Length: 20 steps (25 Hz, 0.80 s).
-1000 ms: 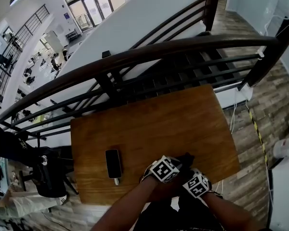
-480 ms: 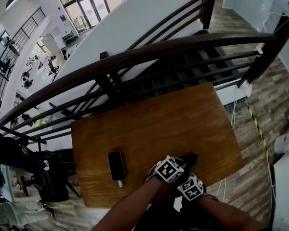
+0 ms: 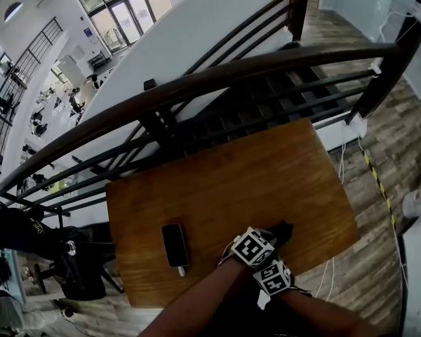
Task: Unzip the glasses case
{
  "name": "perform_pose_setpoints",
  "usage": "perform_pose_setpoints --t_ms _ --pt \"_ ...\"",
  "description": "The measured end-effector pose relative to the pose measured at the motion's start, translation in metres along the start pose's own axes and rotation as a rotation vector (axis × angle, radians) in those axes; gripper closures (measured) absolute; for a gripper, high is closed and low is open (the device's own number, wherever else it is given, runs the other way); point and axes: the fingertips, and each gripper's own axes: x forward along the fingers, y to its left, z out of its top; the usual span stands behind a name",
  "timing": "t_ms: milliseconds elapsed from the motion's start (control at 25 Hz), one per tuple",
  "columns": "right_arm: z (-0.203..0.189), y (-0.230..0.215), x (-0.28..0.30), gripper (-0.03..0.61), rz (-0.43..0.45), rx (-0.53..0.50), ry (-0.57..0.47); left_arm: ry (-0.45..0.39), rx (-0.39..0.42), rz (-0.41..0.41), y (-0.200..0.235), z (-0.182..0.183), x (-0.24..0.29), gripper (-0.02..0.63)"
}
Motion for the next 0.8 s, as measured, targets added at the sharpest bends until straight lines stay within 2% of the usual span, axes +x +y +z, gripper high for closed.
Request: perform_pose_setpoints --t_ms 320,560,680,800 --pt "0.009 0.014 0.006 0.572 0.044 0.106 -0.021 -0.006 0.004 0.001 0.000 0.001 0.002 0.609" --pt "0.011 0.021 0.011 0.557 0.051 0.038 0.000 -0.014 0.018 0.013 0.000 0.000 0.003 0.609" --pt "0.009 0.026 0.011 0.557 0.117 -0.018 0.009 -0.016 0.013 0.013 0.001 0.000 0.002 0.609" --pt "0.006 0.026 0.003 0.549 0.185 0.026 0.005 -0.020 0.022 0.019 -0.001 0.000 0.004 0.609"
